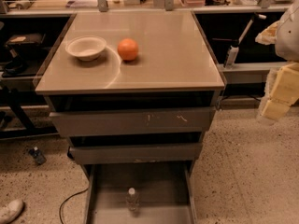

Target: Pick water bottle from bottom drawer and place on counter

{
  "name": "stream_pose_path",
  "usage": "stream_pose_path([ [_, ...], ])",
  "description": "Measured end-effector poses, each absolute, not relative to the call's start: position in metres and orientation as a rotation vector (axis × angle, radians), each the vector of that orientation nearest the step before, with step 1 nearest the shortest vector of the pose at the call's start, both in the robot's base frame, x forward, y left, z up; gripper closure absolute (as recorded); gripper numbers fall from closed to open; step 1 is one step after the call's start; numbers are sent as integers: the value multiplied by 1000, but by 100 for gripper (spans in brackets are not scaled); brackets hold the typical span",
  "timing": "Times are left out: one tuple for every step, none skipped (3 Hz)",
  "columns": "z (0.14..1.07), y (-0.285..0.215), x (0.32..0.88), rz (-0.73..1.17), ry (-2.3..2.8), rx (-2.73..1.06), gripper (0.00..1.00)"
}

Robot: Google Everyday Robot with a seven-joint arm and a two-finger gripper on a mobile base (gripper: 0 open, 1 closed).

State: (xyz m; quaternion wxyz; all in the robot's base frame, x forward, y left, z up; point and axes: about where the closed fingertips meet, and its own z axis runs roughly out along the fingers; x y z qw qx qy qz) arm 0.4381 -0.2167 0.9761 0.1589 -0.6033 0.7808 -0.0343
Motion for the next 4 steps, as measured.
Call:
stream_pose_path([
  [976,-217,438,-98,2232,-1725,0],
  [946,-217,437,-78,2209,-1721,0],
  [863,-222,423,68,2179,-1708,0],
  [761,-228,416,224,2170,-1668,0],
])
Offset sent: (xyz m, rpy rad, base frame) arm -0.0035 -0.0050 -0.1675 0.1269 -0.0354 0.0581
